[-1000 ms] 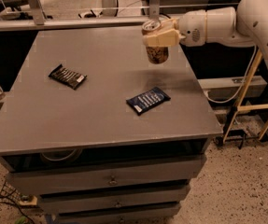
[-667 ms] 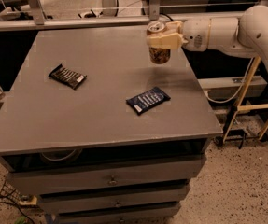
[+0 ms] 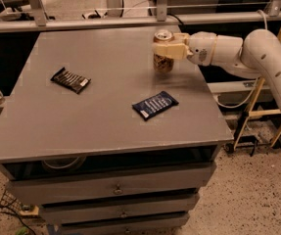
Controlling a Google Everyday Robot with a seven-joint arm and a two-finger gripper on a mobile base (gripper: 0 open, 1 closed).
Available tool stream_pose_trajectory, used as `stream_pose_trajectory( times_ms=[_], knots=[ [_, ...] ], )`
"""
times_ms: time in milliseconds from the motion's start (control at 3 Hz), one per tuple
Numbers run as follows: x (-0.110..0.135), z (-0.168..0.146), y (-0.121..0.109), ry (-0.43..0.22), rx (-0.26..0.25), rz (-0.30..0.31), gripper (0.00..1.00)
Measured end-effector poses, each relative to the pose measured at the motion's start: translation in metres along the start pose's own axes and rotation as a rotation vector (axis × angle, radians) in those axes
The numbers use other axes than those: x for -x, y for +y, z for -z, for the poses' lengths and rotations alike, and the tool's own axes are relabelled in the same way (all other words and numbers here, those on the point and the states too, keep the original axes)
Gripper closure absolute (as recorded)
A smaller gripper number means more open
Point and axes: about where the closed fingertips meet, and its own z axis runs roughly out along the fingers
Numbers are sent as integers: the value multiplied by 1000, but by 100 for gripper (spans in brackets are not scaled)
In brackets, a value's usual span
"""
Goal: Place orange can upright
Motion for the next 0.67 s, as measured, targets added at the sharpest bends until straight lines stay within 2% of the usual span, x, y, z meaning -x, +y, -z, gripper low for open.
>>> stream_pose_trajectory(
  times_ms=[667],
  knots=[
    [-27,-3,-5,-70,-11,-81,97]
  ],
)
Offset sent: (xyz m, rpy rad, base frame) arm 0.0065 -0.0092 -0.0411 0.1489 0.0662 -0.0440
